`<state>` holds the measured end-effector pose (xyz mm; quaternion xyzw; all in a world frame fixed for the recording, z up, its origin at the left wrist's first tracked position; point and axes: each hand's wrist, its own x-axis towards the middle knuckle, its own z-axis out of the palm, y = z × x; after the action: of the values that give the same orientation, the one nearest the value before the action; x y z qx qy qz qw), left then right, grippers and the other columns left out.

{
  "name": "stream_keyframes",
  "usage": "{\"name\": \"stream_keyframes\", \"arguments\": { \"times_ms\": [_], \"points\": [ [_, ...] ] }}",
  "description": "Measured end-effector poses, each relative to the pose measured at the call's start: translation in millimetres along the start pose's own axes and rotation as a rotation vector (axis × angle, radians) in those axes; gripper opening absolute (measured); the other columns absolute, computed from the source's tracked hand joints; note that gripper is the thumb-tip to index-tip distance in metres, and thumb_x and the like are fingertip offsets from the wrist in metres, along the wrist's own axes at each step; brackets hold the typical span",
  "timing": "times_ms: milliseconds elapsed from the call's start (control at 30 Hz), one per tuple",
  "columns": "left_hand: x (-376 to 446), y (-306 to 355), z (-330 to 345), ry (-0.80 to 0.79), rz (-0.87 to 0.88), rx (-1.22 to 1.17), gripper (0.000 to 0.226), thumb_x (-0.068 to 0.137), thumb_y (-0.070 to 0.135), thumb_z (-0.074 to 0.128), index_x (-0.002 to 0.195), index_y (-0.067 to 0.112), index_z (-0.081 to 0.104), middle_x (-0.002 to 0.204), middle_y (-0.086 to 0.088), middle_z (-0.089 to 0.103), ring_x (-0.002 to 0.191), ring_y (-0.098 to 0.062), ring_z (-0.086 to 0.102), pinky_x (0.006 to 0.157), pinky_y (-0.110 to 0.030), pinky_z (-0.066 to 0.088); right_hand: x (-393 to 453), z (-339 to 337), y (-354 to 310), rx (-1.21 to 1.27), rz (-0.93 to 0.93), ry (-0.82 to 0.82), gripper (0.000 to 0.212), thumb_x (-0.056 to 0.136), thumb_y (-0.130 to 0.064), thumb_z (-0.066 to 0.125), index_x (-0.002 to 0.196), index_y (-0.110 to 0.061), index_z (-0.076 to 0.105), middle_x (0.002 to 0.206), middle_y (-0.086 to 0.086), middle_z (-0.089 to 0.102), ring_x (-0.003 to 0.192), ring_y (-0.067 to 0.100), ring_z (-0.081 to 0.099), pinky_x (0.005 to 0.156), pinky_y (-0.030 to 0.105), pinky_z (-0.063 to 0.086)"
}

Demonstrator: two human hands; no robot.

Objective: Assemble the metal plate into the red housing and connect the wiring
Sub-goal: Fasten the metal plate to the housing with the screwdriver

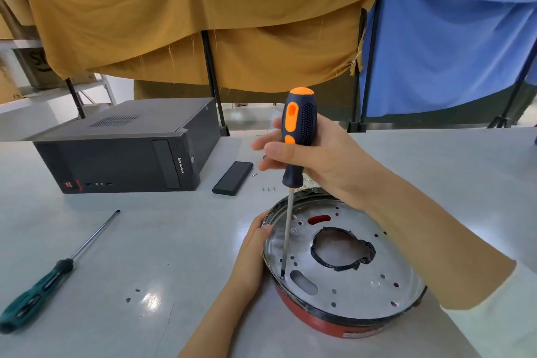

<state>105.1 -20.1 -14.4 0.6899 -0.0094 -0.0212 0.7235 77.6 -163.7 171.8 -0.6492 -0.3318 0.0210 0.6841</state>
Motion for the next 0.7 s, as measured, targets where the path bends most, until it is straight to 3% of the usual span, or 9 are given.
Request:
{"name": "stream_keyframes", "arguments": {
  "times_ms": [100,167,300,400,500,567,633,700],
  "points": [
    [-2.4,1.3,0.2,0.001,0.013,-0.002,0.026,0.101,0.019,0.043,0.111,0.034,0.063,0.097,0.017,0.074,0.086,0.001,0.07,0.061,-0.008,0.051,-5.7,-7.1,-0.9,0.23,0.028,-0.194,0.045,0.084,0.002,0.054,0.126,-0.013,0.049,0.108,0.004,0.068,0.096,0.023,0.064,0.098,0.042,0.047],
    [-2.2,1.6,-0.2,-0.01,0.01,0.0,0.025,0.1,0.019,0.045,0.113,0.032,0.062,0.097,0.016,0.075,0.086,0.0,0.07,0.061,-0.009,0.051,-8.9,-9.3,-0.4,0.199,0.01,-0.227,0.043,0.085,0.003,0.052,0.126,-0.009,0.049,0.111,0.006,0.068,0.103,0.027,0.064,0.1,0.04,0.046],
    [-2.4,3.0,-0.8,-0.018,-0.025,0.003,0.026,0.096,0.022,0.048,0.107,0.039,0.064,0.099,0.013,0.074,0.09,-0.004,0.071,0.068,-0.017,0.053,-6.5,-0.3,2.8,-0.03,-0.03,0.071,0.024,0.085,-0.003,0.065,0.105,-0.01,0.054,0.096,0.005,0.074,0.087,0.025,0.072,0.077,0.032,0.057],
    [-4.9,2.0,-2.3,-0.017,-0.033,-0.004,0.027,0.098,0.022,0.047,0.109,0.037,0.066,0.107,0.008,0.074,0.099,-0.009,0.07,0.078,-0.025,0.053,-2.1,4.7,7.9,-0.149,-0.051,0.213,0.029,0.08,-0.012,0.074,0.098,-0.014,0.052,0.086,0.001,0.074,0.077,0.022,0.073,0.076,0.044,0.059],
    [-6.7,2.9,-2.6,-0.03,-0.021,-0.025,0.026,0.098,0.02,0.046,0.113,0.029,0.065,0.11,0.001,0.073,0.102,-0.014,0.07,0.083,-0.031,0.051,-0.6,2.0,7.1,-0.103,-0.055,0.108,0.025,0.077,-0.017,0.076,0.092,-0.017,0.056,0.083,0.0,0.07,0.082,0.029,0.07,0.083,0.047,0.057],
    [-7.1,3.2,-1.6,-0.023,-0.005,-0.033,0.025,0.096,0.023,0.048,0.115,0.027,0.064,0.109,0.002,0.074,0.102,-0.014,0.07,0.082,-0.029,0.052,-0.6,-0.4,5.1,0.063,-0.053,-0.013,0.016,0.079,-0.013,0.071,0.089,-0.019,0.061,0.086,0.0,0.07,0.088,0.03,0.069,0.089,0.043,0.055],
    [-9.6,3.3,-0.2,-0.029,0.027,-0.046,0.026,0.097,0.023,0.046,0.118,0.025,0.062,0.109,0.004,0.074,0.103,-0.014,0.069,0.079,-0.024,0.054,0.6,-1.6,1.4,0.217,-0.006,-0.101,0.016,0.084,-0.008,0.063,0.096,-0.017,0.059,0.084,0.002,0.07,0.075,0.023,0.069,0.079,0.036,0.056],
    [-12.9,3.1,0.6,-0.012,0.03,-0.066,0.028,0.101,0.015,0.042,0.114,0.027,0.064,0.106,0.007,0.075,0.102,-0.012,0.069,0.074,-0.018,0.055,2.6,0.9,-1.9,0.238,0.045,-0.116,0.018,0.089,-0.006,0.057,0.104,-0.013,0.055,0.073,0.002,0.063,0.056,0.016,0.058,0.064,0.031,0.052]
  ]
}}
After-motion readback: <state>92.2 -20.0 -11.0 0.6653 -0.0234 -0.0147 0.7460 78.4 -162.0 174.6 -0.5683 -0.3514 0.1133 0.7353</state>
